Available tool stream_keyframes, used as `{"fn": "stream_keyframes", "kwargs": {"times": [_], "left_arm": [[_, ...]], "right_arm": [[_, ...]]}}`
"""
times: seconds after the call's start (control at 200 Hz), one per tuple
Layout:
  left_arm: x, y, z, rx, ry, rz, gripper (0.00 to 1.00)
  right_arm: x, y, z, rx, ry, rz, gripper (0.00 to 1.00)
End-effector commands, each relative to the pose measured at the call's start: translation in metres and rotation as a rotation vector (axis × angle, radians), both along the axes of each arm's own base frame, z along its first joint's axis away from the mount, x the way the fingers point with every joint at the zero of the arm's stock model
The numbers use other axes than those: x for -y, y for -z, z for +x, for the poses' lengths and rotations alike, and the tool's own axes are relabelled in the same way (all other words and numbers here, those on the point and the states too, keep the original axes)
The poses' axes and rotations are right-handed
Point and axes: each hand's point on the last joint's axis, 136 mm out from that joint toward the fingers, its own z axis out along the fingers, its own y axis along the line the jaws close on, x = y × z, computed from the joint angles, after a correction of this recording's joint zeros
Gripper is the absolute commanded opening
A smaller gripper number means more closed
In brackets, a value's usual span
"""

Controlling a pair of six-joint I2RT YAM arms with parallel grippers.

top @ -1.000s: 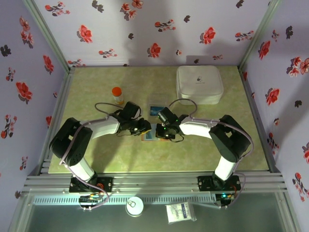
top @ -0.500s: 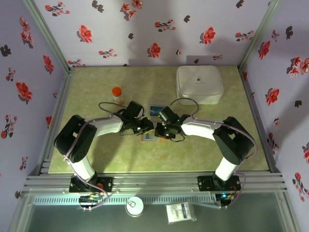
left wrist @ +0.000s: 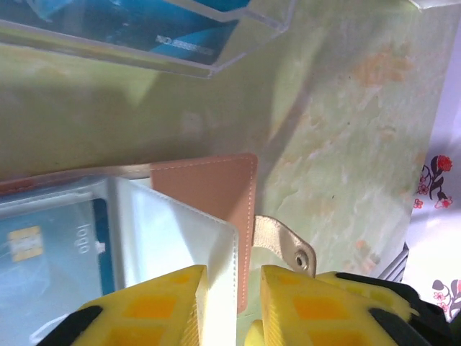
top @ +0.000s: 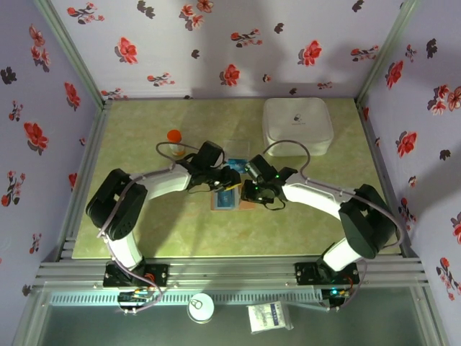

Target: Take the credit cards out of the card holder

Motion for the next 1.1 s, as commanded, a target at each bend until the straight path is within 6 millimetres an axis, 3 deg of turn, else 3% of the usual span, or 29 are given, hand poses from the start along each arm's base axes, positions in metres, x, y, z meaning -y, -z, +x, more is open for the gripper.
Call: {"fn": "stream_keyframes", "kwargs": {"times": [0.0, 0.11, 0.425, 0.645, 0.84, 1.1], "left_arm": [[0.013, 0.008, -0.006, -0.031, 0.039, 0.011, 0.28], [0.025, 0.012, -0.007, -0.037, 0.056, 0.011, 0.33], [0.04, 0.028, -0.008, -0.063, 0.08, 0.019, 0.42], [0.043, 0.02, -0.003, -0.045, 0.093, 0.014, 0.43], [0.036, 0.003, 0.001, -0.003, 0.079, -0.022, 0.44], [0.004, -0.006, 0.004, 0.014, 0.027, -0.029, 0.43]], "right_arm": [[0.025, -0.005, -0.002, 0.03, 0.014, -0.082, 0.34], [0.034, -0.008, -0.005, 0.033, 0.024, -0.083, 0.34], [0.032, -0.021, -0.011, 0.06, 0.017, -0.013, 0.35], [0.028, -0.027, -0.014, 0.058, 0.036, 0.046, 0.35], [0.011, -0.03, -0.012, 0.046, 0.045, 0.147, 0.34], [-0.012, -0.036, -0.003, 0.031, 0.018, 0.192, 0.32]]}}
